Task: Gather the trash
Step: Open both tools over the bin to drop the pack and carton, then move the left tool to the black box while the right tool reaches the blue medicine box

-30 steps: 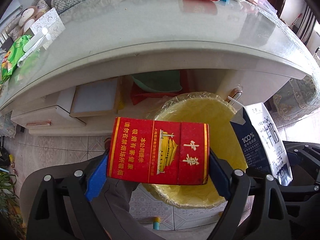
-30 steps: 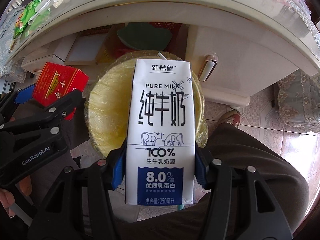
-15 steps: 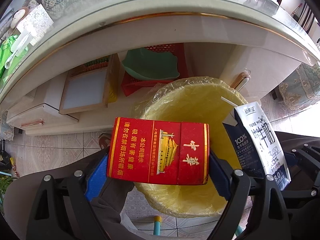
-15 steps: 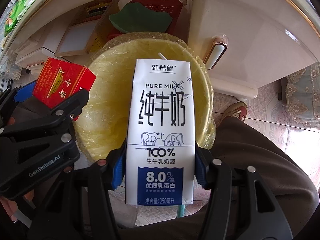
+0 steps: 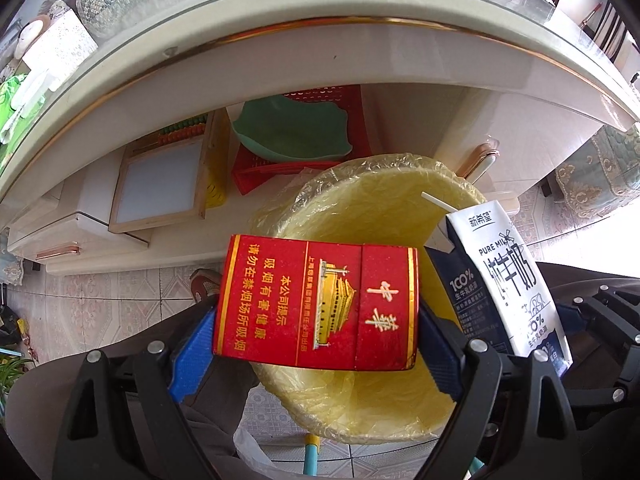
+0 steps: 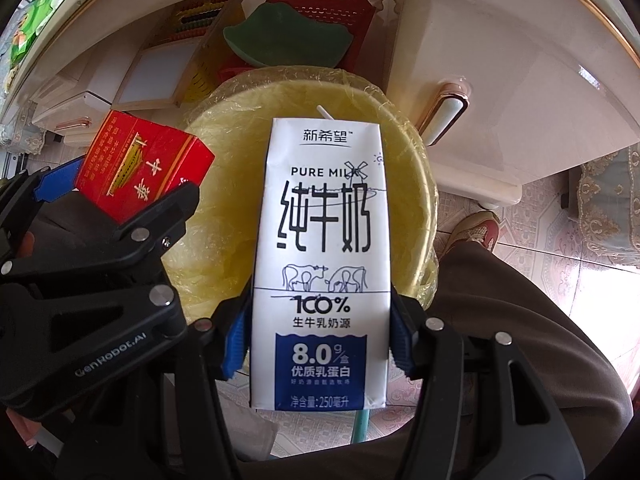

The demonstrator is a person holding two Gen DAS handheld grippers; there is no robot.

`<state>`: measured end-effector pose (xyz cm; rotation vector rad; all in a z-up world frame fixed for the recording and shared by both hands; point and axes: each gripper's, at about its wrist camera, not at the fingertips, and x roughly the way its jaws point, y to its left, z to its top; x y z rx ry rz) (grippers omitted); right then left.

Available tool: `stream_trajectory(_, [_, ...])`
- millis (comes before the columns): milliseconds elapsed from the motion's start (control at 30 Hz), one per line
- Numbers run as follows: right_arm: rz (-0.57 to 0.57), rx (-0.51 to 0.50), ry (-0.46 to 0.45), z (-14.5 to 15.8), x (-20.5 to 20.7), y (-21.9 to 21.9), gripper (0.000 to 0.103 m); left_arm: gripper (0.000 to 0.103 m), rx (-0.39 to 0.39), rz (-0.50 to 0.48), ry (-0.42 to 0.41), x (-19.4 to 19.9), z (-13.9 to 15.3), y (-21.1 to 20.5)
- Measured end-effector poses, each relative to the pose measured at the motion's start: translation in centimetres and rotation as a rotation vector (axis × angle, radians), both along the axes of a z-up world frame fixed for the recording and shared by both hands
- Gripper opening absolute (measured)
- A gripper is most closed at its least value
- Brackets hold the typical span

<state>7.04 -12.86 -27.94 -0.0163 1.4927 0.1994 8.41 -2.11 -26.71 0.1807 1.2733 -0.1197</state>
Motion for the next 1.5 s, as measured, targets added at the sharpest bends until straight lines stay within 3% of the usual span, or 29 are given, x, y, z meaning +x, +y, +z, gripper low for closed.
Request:
stream_trajectory(767, [0.005,-0.018,0.021,-1.0,0.7,0.5,0.057,0.095,-0.010,0.013,-0.004,0.5,-0.2,0.0])
stream_trajectory(833, [0.004,-0.013,0.016,-1.0,0.8,0.5,0.062,0.095,-0.012,0.017,-0.004,0.6,-0.1,0.0])
stream_trajectory(900, [0.002,-0.012,0.007,-0.8,0.9,0.6,0.073,0.095,-0.015,0.021,-0.007,0.7,-0.1,0.2])
stream_trajectory(1033, [-0.002,-0.018,-0.001,-0.5,0.9,0.4,0.077,0.095,-0.013,0.026,-0.008,0.7,0.2,0.5])
stream_trajectory(1267, [-0.014,-0.057,-0.077,2.8,0.6,-0.6,0.088,0.096,-0.005,0.025,-0.046,0.6,2.9,1.1])
stream_trajectory(1500, [-0.042,-0.052,-0.228,9.8,0.7,-2.7,0.093,0.096,0.013,0.012,-0.170,1.1,8.8,1.7])
